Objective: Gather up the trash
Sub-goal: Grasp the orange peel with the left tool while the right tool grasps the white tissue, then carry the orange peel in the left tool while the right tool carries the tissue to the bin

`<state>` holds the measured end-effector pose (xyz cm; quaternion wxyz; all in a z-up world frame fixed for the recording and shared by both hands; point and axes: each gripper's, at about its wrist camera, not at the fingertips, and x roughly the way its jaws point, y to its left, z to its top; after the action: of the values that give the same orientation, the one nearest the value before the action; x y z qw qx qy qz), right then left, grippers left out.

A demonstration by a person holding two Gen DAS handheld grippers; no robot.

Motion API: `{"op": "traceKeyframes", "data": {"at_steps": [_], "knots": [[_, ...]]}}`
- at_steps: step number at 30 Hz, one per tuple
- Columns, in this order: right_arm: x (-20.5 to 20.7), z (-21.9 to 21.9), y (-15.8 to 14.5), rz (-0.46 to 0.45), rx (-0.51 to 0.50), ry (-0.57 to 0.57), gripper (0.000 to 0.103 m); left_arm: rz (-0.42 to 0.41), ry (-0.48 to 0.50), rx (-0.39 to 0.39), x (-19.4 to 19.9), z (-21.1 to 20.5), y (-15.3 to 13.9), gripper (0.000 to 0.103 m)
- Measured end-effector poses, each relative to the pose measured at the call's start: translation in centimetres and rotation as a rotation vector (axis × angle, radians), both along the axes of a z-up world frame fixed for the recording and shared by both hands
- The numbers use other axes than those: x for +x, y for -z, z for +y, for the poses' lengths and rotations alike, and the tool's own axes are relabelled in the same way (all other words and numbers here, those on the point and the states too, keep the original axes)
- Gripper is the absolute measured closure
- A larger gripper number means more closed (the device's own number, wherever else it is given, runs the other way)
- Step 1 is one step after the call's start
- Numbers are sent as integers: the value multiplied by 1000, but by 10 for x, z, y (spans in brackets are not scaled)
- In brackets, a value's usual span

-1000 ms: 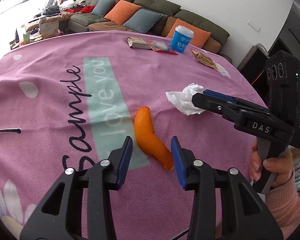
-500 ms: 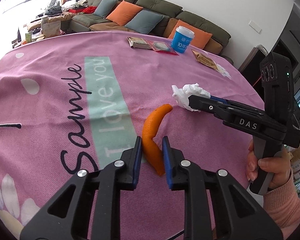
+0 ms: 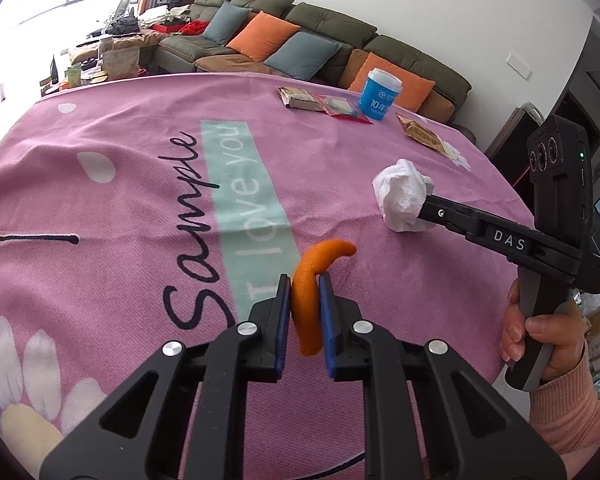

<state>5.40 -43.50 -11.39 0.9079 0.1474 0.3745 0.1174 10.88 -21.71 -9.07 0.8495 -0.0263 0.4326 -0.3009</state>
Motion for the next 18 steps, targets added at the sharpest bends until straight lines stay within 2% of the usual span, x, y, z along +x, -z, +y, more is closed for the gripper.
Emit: {"op": "traceKeyframes", "data": {"at_steps": [18], "knots": [[4, 63, -21, -61, 64, -169, 93, -77, -162, -26, -15, 83, -29, 89]]}}
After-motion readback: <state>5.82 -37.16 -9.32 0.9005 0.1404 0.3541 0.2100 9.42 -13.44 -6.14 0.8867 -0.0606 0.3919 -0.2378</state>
